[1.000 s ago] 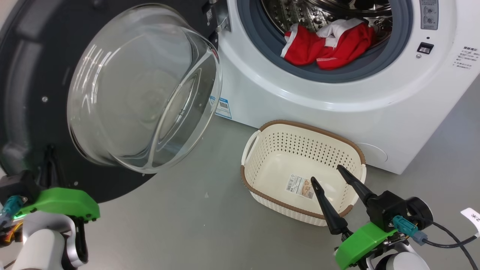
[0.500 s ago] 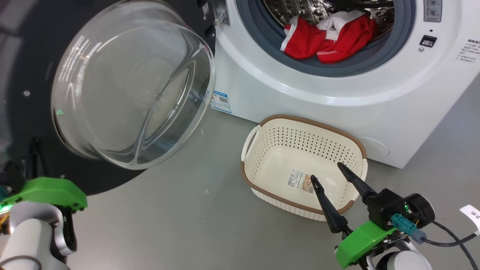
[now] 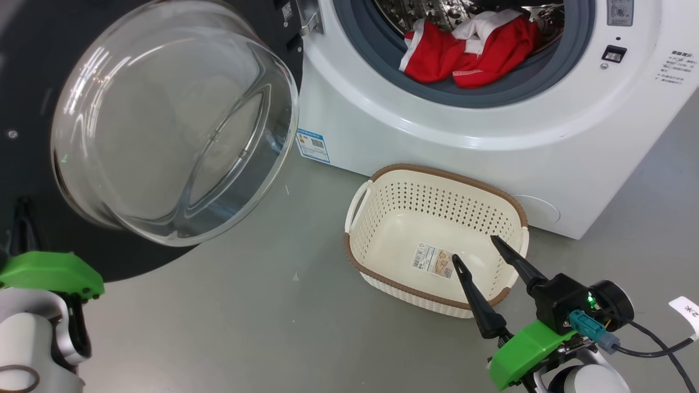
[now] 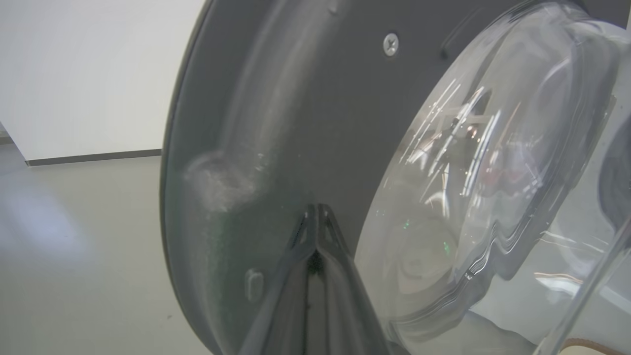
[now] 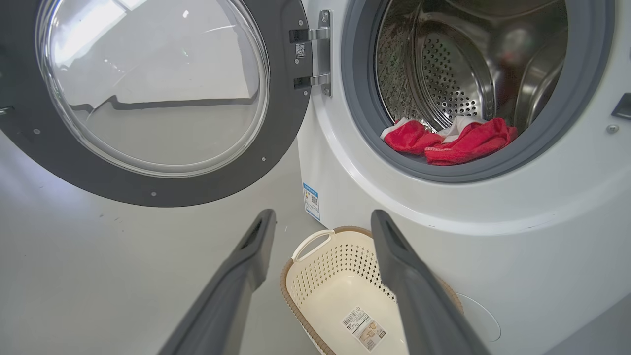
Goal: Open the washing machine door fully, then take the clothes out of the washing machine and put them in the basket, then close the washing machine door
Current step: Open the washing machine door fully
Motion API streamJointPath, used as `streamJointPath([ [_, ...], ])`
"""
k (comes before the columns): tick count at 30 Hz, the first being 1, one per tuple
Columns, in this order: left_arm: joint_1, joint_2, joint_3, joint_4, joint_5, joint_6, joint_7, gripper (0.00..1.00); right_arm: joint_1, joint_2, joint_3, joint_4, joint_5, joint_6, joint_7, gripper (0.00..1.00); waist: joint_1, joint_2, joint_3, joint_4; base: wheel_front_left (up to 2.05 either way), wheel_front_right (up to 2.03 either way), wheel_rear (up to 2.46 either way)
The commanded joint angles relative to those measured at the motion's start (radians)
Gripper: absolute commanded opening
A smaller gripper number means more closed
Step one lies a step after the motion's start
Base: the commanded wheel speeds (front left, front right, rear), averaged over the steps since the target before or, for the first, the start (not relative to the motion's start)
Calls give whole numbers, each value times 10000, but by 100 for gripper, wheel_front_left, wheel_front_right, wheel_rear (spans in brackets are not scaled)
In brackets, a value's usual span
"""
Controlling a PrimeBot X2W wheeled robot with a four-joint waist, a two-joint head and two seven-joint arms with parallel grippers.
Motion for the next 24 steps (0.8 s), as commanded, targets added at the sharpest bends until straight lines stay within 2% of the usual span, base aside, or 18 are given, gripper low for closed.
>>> streamJointPath([
  [1,-428,517,539,-56,184,-29,-77,0,-198,38,192,-285,-14,63,-10,100,0,0,-3,-26,0,0,0],
  [16,-274,496,1116,165,768,-404,-77,0,-218,38,290,-72,216,63,-188,100,0,0,-311,-307,0,0,0],
  [17,-222,481,1163,91,817,-409,-77,24,-209,38,299,-36,261,63,-224,100,0,0,-360,-339,0,0,0],
  [18,-163,472,1214,4,862,-419,-77,40,-196,38,315,-1,303,63,-256,100,0,0,-411,-374,0,0,0],
  [19,-100,457,1277,-98,887,-438,-77,48,-185,38,331,33,345,63,-291,100,0,0,-455,-413,0,0,0],
  [21,39,426,1343,-344,977,-481,-77,87,-176,38,356,110,434,63,-378,100,0,0,-557,-494,0,0,0],
  [22,116,396,1365,-500,1015,-512,-78,100,-173,38,362,144,488,63,-430,100,0,0,-609,-540,0,0,0],
  [24,287,327,1374,-833,1093,-570,-78,100,-170,38,372,217,583,63,-532,100,0,0,-705,-634,0,0,0],
])
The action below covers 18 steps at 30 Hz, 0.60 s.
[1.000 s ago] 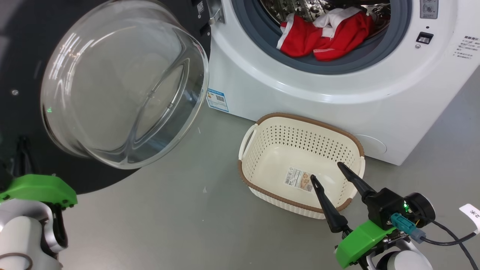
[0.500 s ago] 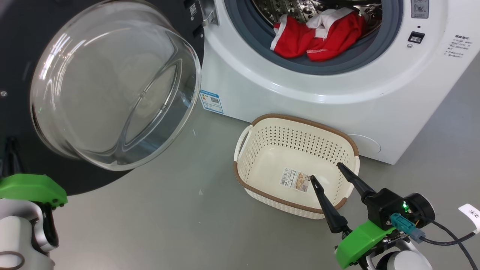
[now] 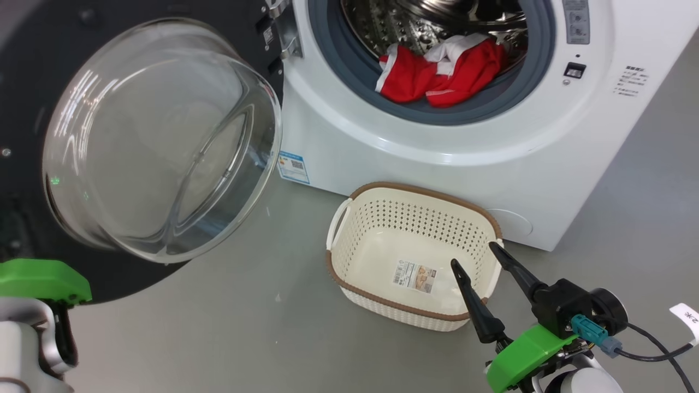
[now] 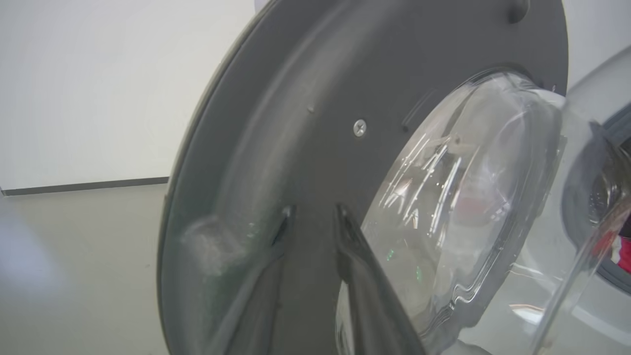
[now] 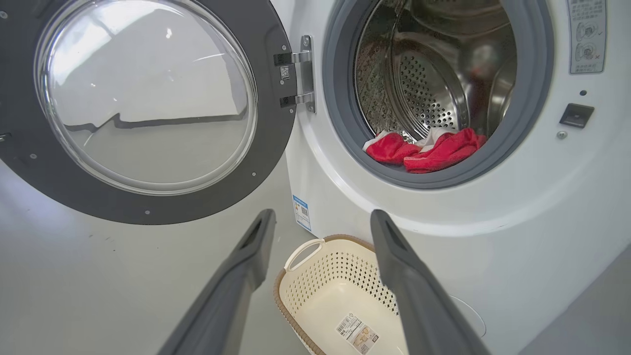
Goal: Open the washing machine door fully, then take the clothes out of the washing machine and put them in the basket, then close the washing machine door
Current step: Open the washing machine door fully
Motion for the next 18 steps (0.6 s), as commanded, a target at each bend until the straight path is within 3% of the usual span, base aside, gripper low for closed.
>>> streamJointPath([
  [1,27,387,375,-418,106,-45,-78,100,-169,38,276,-197,69,63,-130,100,0,0,-147,-151,0,0,0],
  [10,1154,174,257,-2841,334,38,-29,100,-213,38,220,224,417,63,-610,100,0,0,-496,-696,0,0,0],
  [18,1956,-65,-361,-5600,482,-4,721,100,-403,38,-78,537,508,63,-947,100,0,0,-670,-1337,0,0,0],
])
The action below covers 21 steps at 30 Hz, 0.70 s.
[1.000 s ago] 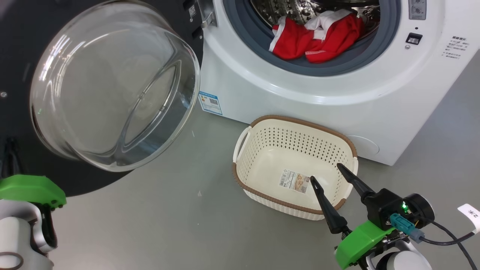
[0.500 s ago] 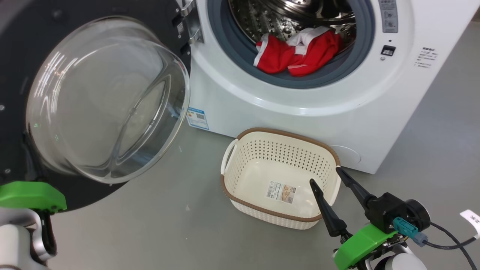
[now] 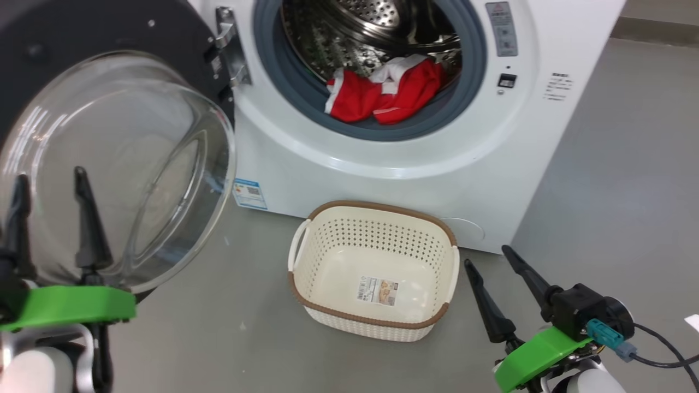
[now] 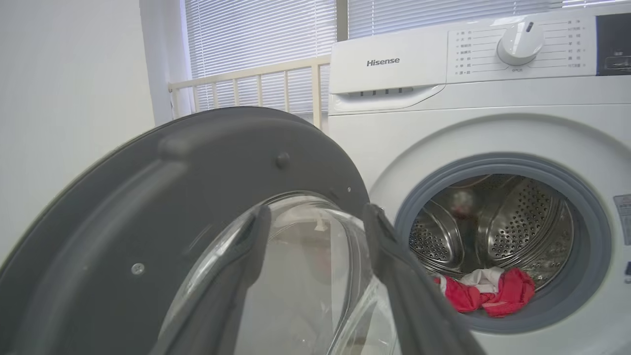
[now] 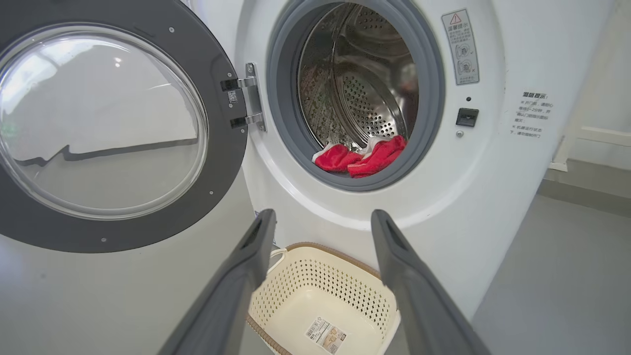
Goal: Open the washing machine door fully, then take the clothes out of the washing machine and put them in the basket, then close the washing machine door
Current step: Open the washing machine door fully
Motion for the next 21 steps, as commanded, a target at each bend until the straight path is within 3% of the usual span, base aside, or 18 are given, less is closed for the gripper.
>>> streamJointPath([
  [1,-20,241,223,-533,92,-65,96,100,-414,26,120,-179,3,63,-131,100,0,0,-95,-291,0,0,0],
  [14,821,-173,-686,-1552,-596,-855,685,100,-622,26,-385,176,-60,63,-520,100,0,0,-175,-1359,0,0,0],
  [21,1371,-379,-1027,-1548,-600,-865,649,100,-679,26,-596,342,-48,63,-674,100,0,0,-330,-2024,0,0,0],
])
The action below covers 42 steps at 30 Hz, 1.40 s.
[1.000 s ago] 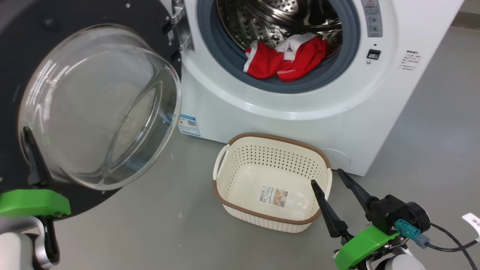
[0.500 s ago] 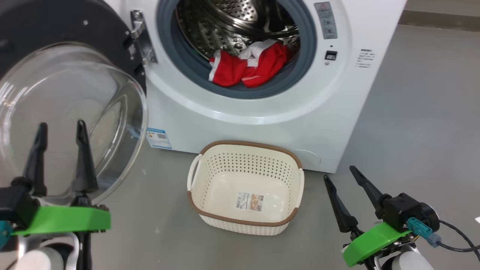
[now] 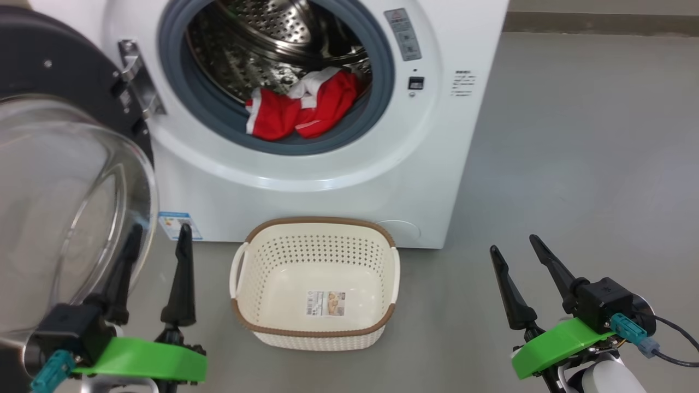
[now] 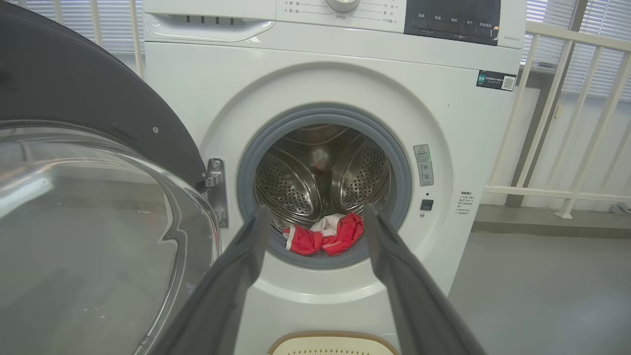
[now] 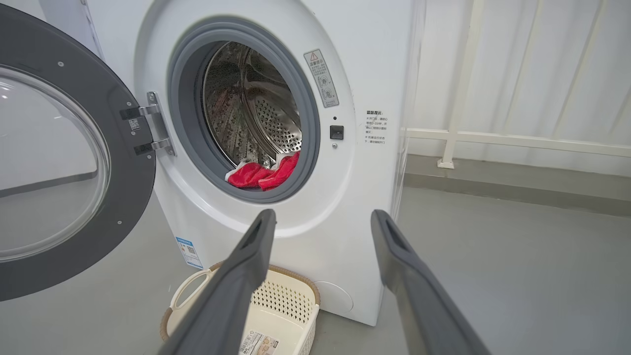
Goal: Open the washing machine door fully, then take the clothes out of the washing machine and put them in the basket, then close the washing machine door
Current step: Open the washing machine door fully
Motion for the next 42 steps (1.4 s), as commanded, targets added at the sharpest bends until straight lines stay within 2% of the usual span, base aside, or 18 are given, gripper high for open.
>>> streamJointPath([
  [1,-53,124,323,-270,-87,-57,-57,100,-428,17,176,-201,-43,63,-146,100,0,0,-123,-367,0,0,0],
  [16,1175,-224,381,-72,-432,185,-459,100,-306,17,95,-201,93,63,-393,100,0,0,-399,-1312,0,0,0],
  [29,1793,167,264,-193,21,249,-741,100,124,17,-106,-510,80,63,-458,100,0,0,-524,-1759,0,0,0],
  [42,2003,192,286,-18,19,457,-762,100,241,17,-161,-608,77,63,-466,100,0,0,-636,-1884,0,0,0],
])
